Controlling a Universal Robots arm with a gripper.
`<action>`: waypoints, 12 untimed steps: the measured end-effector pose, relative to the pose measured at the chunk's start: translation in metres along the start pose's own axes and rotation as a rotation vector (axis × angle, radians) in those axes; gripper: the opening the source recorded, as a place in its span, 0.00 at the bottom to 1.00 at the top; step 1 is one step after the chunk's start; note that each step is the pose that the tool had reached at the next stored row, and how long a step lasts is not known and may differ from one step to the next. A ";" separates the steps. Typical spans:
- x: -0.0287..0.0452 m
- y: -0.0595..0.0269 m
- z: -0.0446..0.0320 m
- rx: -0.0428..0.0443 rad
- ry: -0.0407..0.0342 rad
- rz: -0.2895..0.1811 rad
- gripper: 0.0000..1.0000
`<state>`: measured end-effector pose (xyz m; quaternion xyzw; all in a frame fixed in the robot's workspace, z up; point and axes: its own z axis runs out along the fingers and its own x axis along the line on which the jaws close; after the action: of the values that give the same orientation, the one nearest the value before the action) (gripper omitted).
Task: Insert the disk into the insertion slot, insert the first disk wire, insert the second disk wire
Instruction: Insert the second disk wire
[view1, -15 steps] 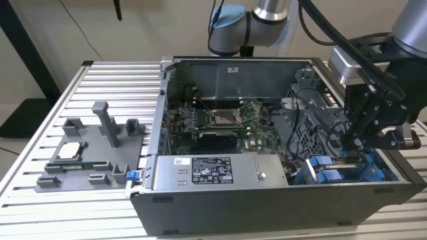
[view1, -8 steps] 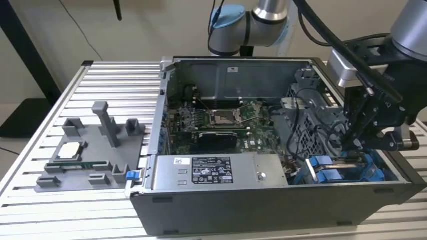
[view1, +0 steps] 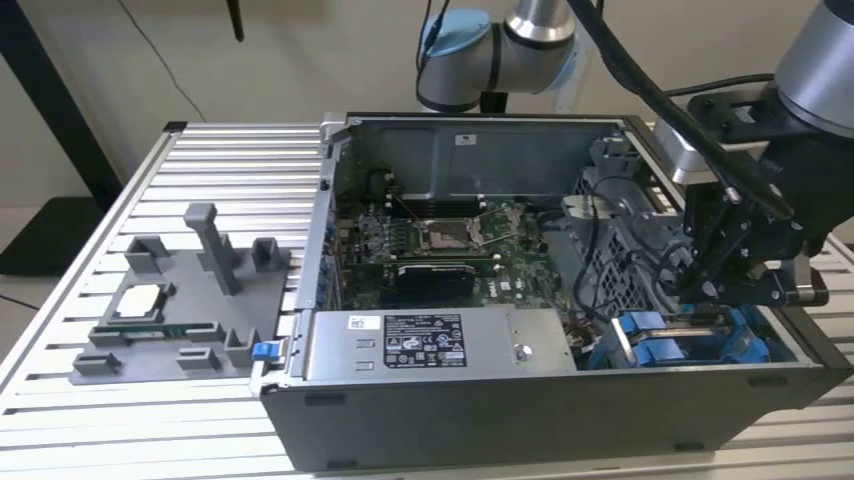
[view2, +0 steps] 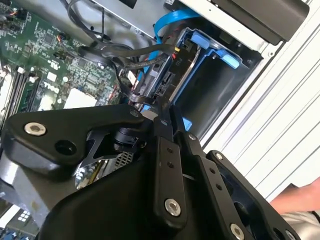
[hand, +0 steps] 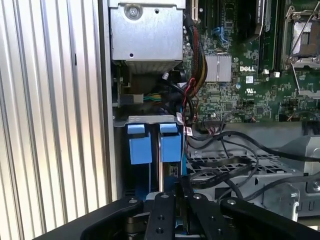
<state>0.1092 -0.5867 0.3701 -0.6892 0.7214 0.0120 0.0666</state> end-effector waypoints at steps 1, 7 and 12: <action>0.0001 -0.0004 0.0008 -0.0002 -0.0047 0.000 0.00; 0.0004 -0.0044 0.0060 -0.0018 -0.0433 0.003 0.00; 0.0011 -0.0087 0.0097 -0.0019 -0.0442 0.004 0.00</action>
<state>0.1185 -0.5871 0.3611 -0.6876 0.7209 0.0280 0.0818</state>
